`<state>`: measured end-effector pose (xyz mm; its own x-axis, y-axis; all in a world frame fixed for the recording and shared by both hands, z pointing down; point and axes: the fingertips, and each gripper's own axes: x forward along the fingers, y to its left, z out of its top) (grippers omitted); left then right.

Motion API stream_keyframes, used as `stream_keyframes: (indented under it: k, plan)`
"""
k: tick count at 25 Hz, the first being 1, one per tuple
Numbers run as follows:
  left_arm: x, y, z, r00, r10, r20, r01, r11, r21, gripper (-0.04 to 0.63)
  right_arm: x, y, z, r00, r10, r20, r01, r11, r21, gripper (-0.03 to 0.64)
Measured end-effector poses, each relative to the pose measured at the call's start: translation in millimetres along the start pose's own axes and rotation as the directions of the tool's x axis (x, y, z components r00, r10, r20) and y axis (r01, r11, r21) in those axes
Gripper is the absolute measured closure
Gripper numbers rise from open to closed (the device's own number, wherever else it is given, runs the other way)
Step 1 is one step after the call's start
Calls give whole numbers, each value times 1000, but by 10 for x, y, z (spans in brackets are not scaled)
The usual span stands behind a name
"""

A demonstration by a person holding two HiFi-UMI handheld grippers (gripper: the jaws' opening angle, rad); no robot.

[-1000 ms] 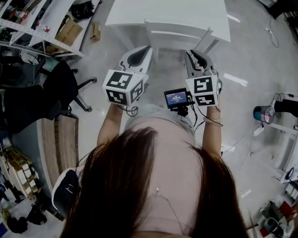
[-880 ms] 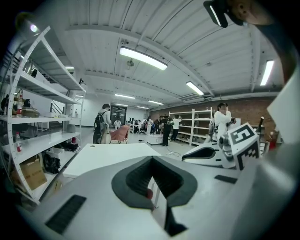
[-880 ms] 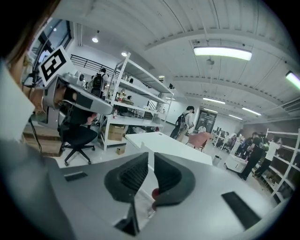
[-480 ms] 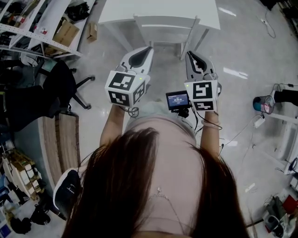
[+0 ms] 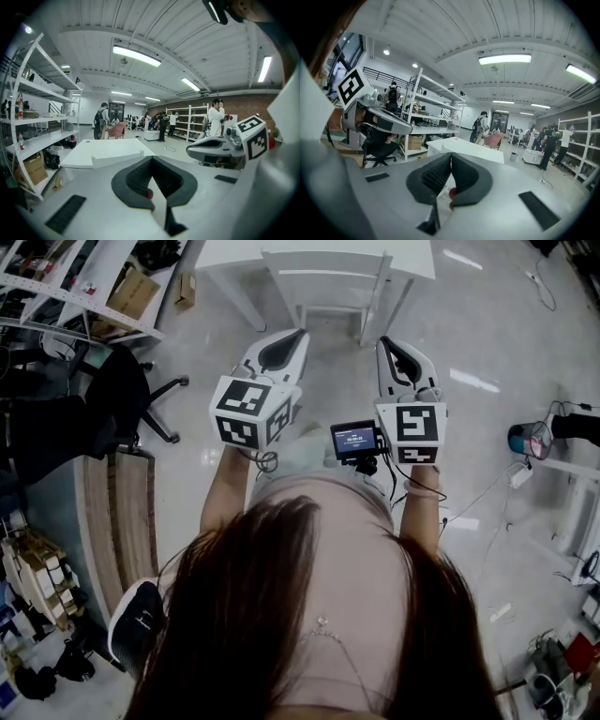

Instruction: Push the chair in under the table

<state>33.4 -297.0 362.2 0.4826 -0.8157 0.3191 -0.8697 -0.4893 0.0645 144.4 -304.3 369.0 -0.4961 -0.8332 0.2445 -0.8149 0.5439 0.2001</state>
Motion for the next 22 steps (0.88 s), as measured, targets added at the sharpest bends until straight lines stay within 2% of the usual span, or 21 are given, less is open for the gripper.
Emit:
stream_keyframes:
  k: [4,10,15,22]
  plan:
    - [-144,-260,-38,1000,5,2,-6,1000,8,588,-287,14,-49,1000,11,15,-11,1000,-2,595]
    - [-425,-476,-154,1000,-25,2,25,999,-45,588,-538,184,-74,1000,3,6,-2,998,-63,595]
    - [-603,-466,-220,1000,-22,-8,22,999,-40,588,-604,365,-96,1000,9,-11,-10,997,-80,595]
    - [-778,-326,-240,997,-74,-2,73,995,-74,588,-528,540,85,1000,-26,6,27,998,-49,595]
